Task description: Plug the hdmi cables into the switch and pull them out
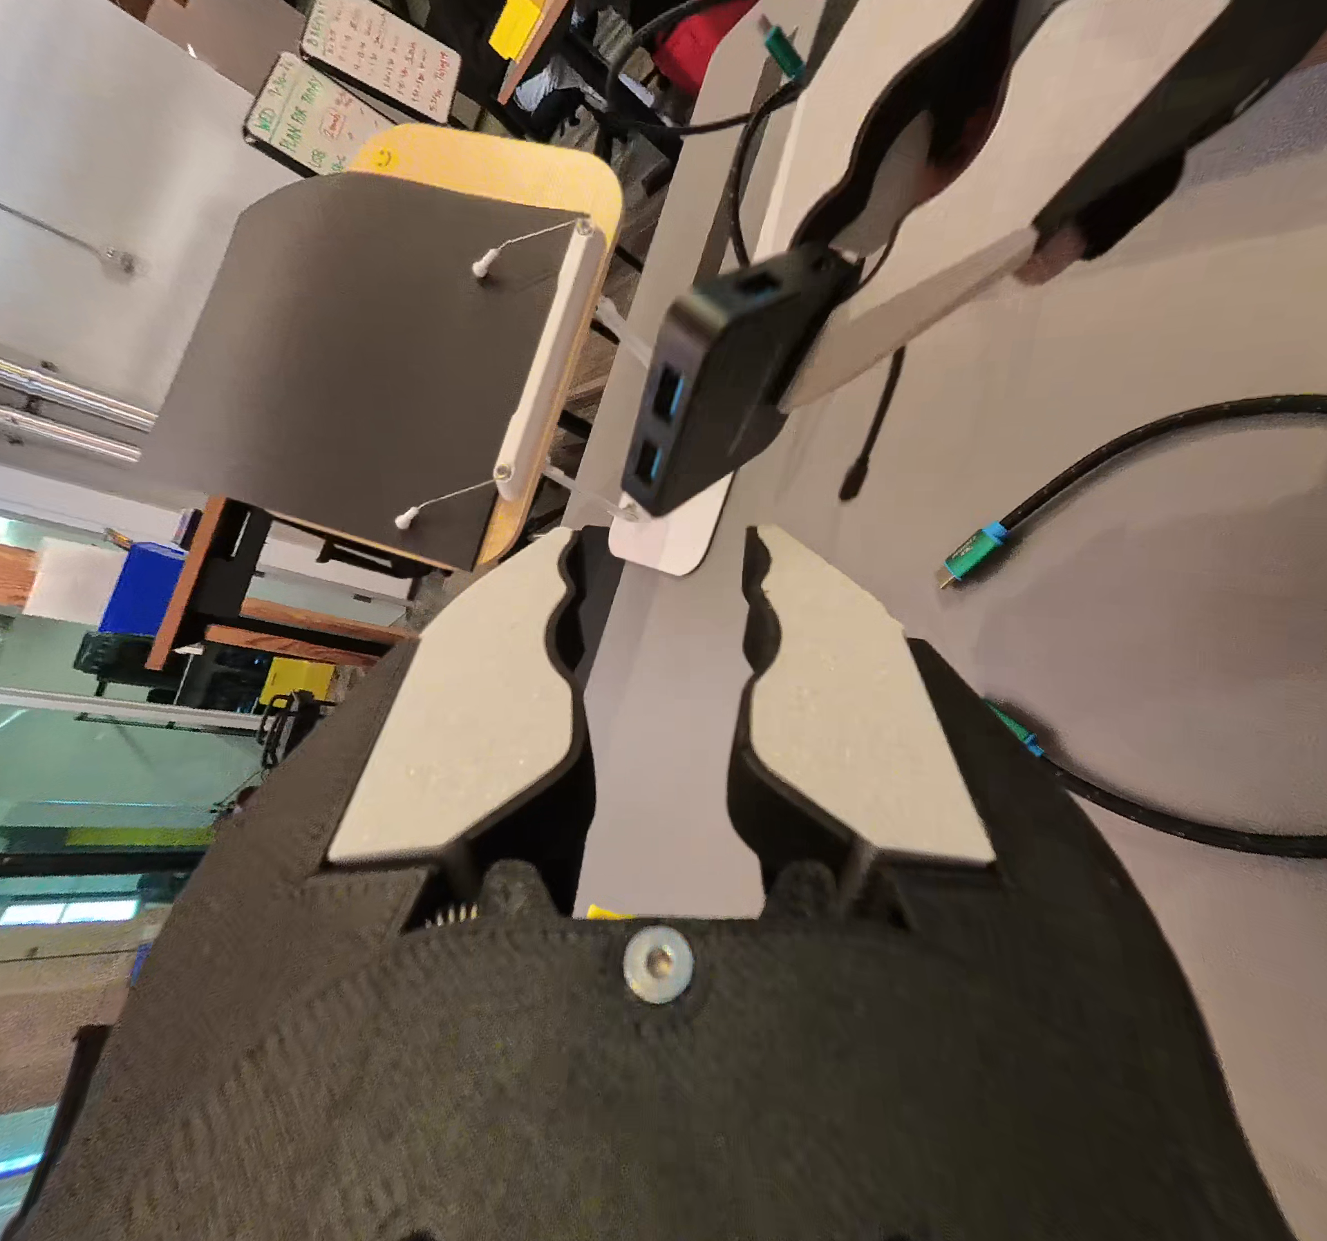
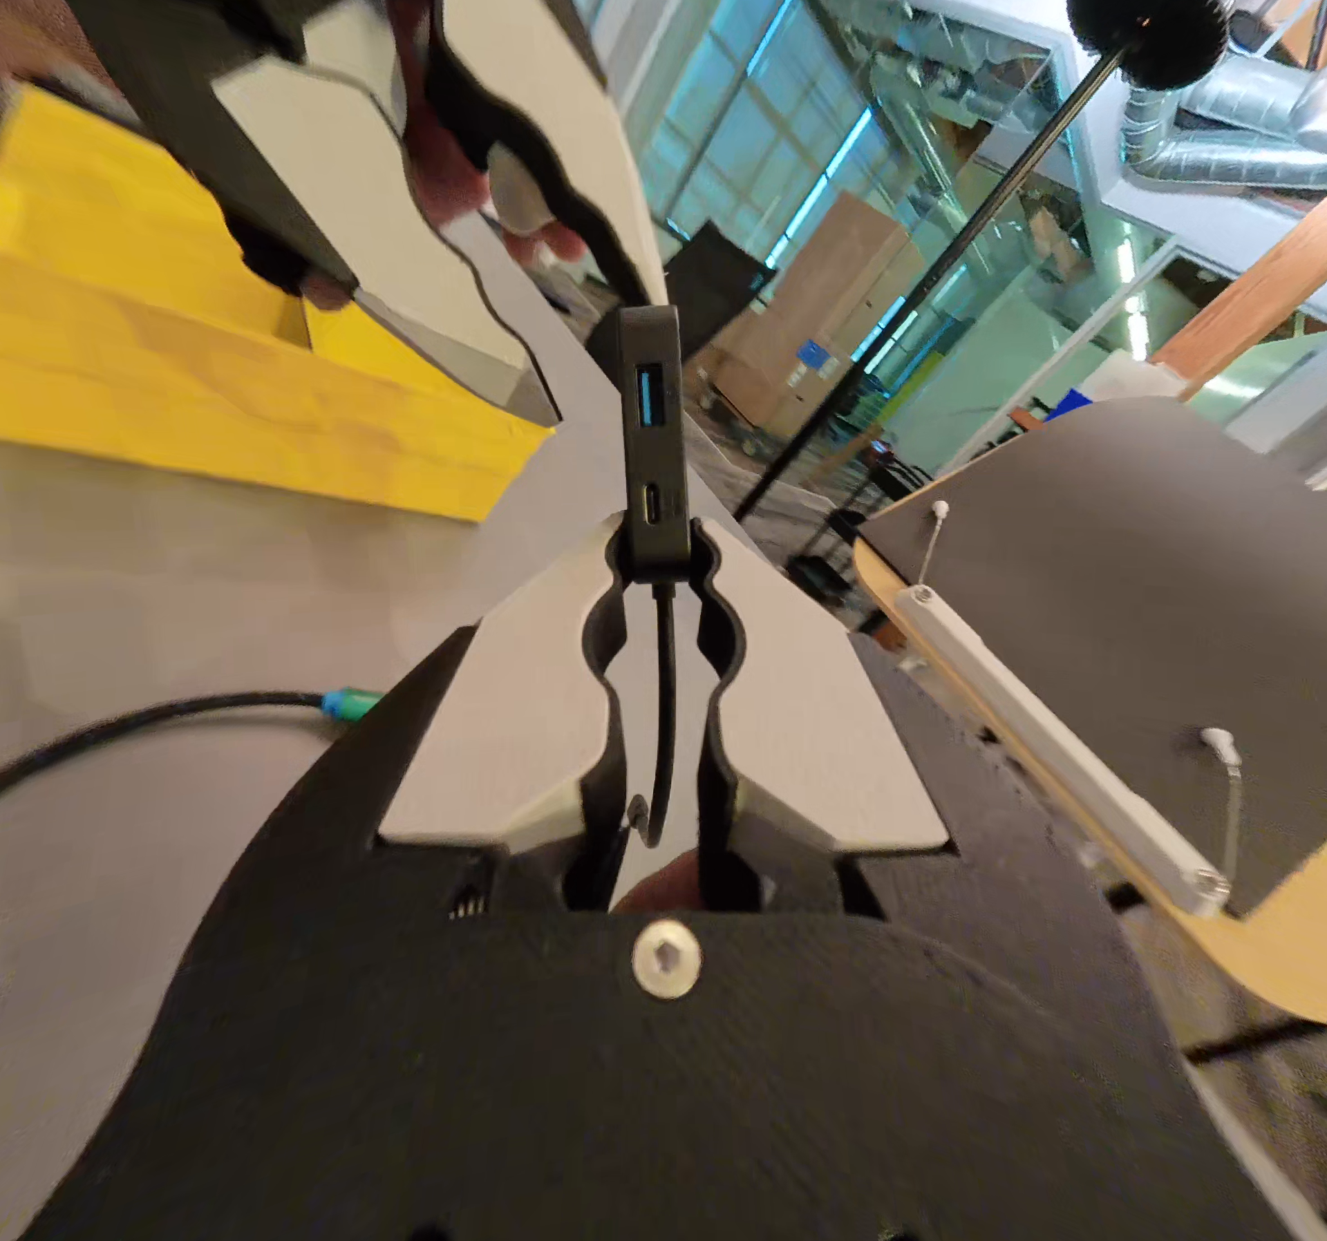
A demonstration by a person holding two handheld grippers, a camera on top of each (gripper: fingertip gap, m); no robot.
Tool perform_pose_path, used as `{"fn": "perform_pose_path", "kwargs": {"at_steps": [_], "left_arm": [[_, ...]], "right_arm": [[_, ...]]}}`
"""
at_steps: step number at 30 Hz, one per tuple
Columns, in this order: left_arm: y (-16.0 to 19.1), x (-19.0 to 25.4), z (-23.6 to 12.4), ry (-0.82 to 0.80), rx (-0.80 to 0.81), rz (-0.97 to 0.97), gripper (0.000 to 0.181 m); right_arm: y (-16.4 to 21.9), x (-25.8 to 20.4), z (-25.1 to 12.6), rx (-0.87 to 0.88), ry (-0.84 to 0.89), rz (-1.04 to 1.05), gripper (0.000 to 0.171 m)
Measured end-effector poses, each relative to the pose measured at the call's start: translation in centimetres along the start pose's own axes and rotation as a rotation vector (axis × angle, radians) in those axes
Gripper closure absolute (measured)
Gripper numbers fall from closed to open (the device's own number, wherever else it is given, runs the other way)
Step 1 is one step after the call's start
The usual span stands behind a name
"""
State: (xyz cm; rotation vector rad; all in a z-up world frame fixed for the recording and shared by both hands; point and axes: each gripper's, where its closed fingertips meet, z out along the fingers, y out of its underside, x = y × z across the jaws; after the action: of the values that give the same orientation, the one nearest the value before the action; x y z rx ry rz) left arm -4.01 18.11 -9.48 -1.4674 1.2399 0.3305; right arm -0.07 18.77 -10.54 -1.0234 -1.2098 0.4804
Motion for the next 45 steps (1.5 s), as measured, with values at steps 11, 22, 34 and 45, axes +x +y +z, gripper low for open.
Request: {"fn": "perform_pose_path", "kwargs": {"at_steps": [11, 22, 34, 45], "left_arm": [[-2.2, 0.6, -0.6, 0.045, 0.132, -0.037, 0.144], [-2.3, 0.9, -0.9, 0.081, 0.174, -0.063, 0.155], [-2.0, 2.2, -0.5, 0.042, 0.029, 0.15, 0.162], [-1.9, 3.9, 0.3, 0.048, -0.022, 0.224, 0.164]], "right_arm": [[-2.6, -1.9, -0.8, 0.138, -0.154, 0.089, 0.159], [-2.7, -1.8, -0.9, 0.116, -0.138, 0.051, 0.158], [0.9, -1.5, 0.0, -0.149, -0.06, -0.202, 0.158], [3.2, -1.9, 0.4, -0.266, -0.06, -0.284, 0.158]]}}
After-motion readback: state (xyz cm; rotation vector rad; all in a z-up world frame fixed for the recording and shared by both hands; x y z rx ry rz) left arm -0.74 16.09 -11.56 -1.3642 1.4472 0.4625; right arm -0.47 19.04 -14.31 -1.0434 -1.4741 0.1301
